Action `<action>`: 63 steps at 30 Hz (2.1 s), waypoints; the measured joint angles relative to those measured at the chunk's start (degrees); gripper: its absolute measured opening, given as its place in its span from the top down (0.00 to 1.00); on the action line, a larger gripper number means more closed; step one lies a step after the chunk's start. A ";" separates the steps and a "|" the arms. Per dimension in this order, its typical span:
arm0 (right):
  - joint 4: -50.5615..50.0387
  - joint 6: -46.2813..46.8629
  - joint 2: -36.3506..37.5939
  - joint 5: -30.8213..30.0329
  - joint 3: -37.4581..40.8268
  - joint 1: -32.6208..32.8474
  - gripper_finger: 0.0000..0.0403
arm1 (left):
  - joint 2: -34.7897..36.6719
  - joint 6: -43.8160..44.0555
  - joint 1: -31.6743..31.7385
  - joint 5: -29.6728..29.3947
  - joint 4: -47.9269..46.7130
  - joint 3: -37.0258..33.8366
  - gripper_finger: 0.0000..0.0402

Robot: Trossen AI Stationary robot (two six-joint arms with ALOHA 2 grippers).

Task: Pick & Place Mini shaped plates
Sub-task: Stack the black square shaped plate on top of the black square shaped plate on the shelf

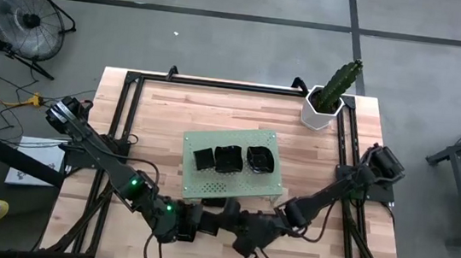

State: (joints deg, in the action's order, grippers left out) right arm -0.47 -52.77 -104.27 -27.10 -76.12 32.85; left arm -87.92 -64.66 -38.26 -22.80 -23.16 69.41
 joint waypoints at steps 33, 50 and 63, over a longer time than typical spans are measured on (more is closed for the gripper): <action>-1.09 18.46 0.46 -18.82 0.00 5.02 0.54 | 8.37 11.07 7.45 -24.85 -20.48 0.02 1.00; -1.08 18.44 0.46 -17.48 0.00 5.02 0.56 | 8.37 17.24 9.03 -22.79 -29.72 0.02 1.00; -0.96 18.45 0.46 -17.32 0.00 5.02 0.56 | 8.35 16.94 9.07 -22.74 -28.87 0.02 1.00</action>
State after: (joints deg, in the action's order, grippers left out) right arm -1.43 -34.33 -103.81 -44.42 -76.12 37.87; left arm -79.57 -47.72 -29.19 -45.53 -52.03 69.43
